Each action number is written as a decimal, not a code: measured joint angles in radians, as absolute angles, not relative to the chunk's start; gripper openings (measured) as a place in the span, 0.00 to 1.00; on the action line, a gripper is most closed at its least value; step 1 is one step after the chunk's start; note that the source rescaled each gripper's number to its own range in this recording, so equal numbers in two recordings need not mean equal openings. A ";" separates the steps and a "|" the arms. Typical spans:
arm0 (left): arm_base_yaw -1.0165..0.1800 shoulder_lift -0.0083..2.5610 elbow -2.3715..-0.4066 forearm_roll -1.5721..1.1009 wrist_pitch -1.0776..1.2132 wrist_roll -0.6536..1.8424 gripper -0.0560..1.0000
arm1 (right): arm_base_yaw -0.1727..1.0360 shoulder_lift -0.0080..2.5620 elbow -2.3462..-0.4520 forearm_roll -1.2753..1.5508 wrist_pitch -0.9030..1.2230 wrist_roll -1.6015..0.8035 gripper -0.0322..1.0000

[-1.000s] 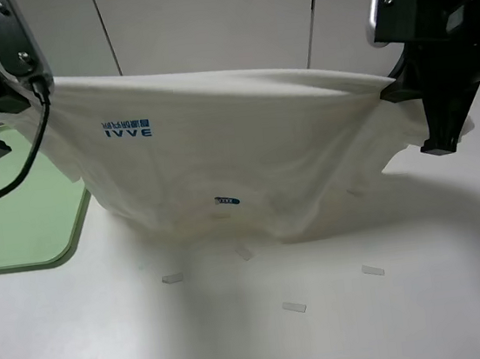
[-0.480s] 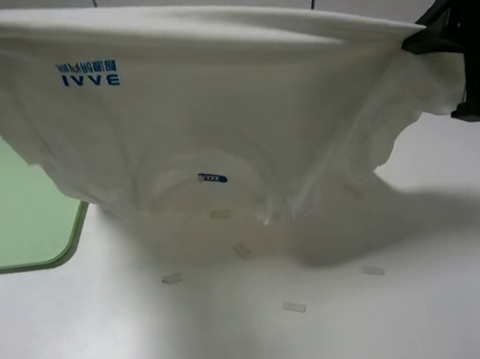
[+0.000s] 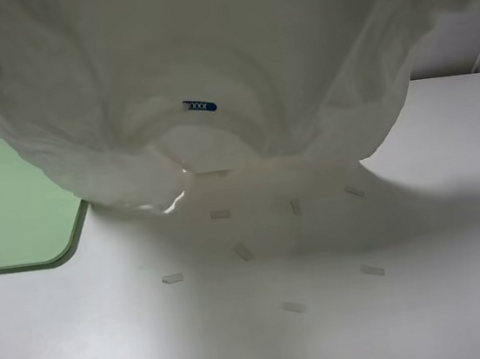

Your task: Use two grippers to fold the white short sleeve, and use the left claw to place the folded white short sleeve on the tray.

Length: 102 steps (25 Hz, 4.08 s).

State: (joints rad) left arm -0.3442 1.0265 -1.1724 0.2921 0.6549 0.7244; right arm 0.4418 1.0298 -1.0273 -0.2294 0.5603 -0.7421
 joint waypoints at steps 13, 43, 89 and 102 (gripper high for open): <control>-0.349 1.027 -1.355 0.282 0.748 0.731 0.06 | 0.450 1.030 -1.292 -0.197 0.774 -0.742 0.03; -0.352 0.677 -1.370 0.089 1.164 0.807 0.05 | 0.453 0.655 -1.315 0.031 1.176 -0.742 0.03; -0.360 1.286 -0.907 0.757 0.388 0.468 0.05 | 0.262 1.210 -0.861 -0.870 0.204 -0.296 0.03; -0.360 1.495 -0.934 0.702 0.277 0.227 0.05 | 0.128 1.342 -0.863 -0.681 0.072 -0.238 0.03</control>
